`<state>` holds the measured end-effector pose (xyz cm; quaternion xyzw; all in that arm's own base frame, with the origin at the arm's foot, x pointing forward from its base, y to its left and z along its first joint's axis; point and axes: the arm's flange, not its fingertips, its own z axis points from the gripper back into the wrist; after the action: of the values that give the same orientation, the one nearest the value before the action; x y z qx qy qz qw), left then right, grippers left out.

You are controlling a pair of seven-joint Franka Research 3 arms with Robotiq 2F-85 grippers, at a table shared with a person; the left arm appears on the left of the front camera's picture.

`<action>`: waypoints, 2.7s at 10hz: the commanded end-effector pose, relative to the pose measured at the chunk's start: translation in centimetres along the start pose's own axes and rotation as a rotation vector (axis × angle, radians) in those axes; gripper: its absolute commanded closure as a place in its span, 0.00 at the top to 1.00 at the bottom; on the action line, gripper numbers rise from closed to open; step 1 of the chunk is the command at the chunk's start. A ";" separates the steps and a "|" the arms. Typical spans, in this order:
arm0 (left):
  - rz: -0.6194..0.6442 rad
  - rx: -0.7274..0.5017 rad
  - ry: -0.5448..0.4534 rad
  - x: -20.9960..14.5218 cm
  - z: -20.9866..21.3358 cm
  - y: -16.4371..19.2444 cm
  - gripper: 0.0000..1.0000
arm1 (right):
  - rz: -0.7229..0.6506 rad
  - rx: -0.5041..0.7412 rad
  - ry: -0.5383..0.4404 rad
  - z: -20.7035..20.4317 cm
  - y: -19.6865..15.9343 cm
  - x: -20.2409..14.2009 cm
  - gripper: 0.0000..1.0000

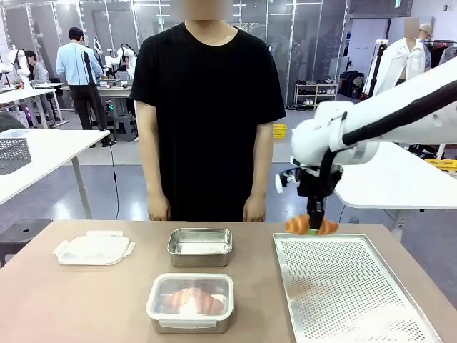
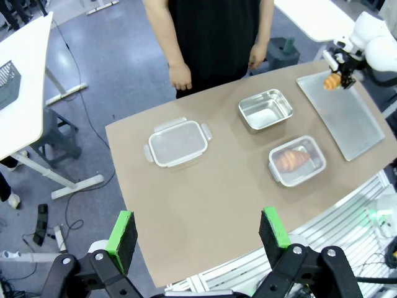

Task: Place the bread into the airtight container.
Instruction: Pick up a Butter Roll and place it into an empty Airtight Container.

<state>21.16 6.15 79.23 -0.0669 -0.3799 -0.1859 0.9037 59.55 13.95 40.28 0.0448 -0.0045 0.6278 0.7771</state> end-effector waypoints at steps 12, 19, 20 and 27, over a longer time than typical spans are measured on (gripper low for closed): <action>-0.002 0.002 -0.001 0.2 0.1 -0.1 1.00 | -0.072 0.017 0.016 -4.1 4.9 28.9 0.46; -0.002 0.002 -0.001 0.2 0.1 -0.1 1.00 | -0.049 0.023 0.023 -6.7 2.6 29.4 0.61; -0.002 0.002 -0.001 0.2 0.1 -0.1 1.00 | -0.054 0.021 0.023 -6.7 2.4 29.4 0.93; -0.002 0.002 -0.001 0.2 0.1 -0.1 1.00 | 0.001 0.009 0.016 -6.2 2.7 28.4 1.00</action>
<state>21.16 6.16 79.23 -0.0669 -0.3799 -0.1859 0.9037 62.32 42.91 35.57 0.0576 0.0096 0.6116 0.7890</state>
